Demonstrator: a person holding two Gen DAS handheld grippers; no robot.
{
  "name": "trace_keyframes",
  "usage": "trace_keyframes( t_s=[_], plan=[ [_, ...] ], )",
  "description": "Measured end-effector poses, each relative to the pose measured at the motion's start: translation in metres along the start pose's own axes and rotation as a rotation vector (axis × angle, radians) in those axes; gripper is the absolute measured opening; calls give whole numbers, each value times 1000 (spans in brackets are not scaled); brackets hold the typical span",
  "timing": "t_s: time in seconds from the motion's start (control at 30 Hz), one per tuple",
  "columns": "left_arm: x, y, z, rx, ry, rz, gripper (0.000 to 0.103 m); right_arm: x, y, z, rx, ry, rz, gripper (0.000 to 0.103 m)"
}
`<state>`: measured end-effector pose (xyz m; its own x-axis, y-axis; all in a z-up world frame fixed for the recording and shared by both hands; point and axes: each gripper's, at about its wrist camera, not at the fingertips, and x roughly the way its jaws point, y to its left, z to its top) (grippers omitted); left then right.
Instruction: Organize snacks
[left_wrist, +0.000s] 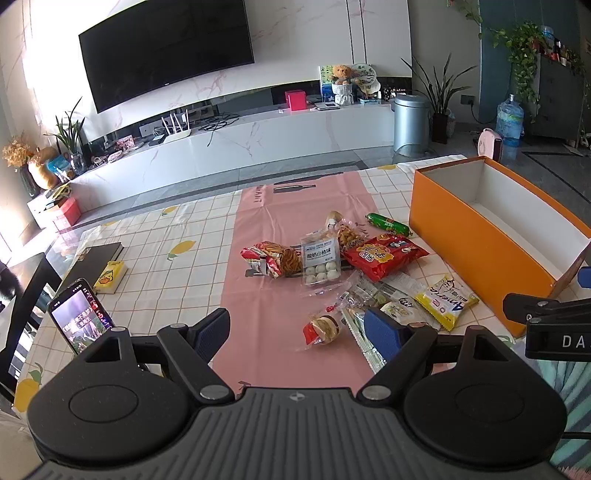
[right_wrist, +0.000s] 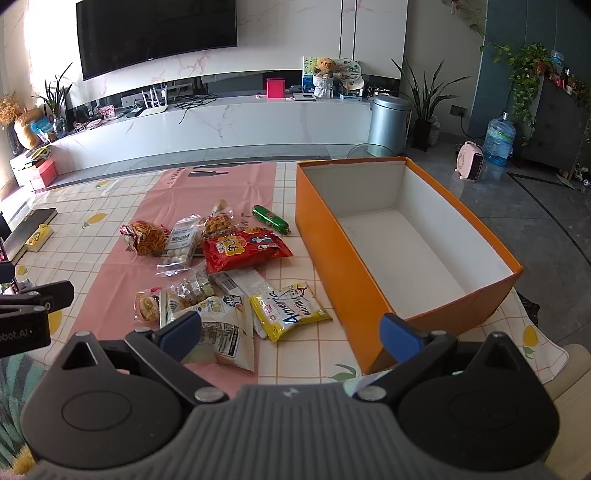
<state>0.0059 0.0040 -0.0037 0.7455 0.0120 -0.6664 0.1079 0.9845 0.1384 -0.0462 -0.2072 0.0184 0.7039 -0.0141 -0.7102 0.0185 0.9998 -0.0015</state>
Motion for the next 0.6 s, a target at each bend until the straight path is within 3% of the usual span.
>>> trace_keyframes(
  t_s=[0.6],
  plan=[
    [3, 0, 4, -16, 5, -9, 96, 1, 1, 4, 0, -3, -1, 99]
  ],
)
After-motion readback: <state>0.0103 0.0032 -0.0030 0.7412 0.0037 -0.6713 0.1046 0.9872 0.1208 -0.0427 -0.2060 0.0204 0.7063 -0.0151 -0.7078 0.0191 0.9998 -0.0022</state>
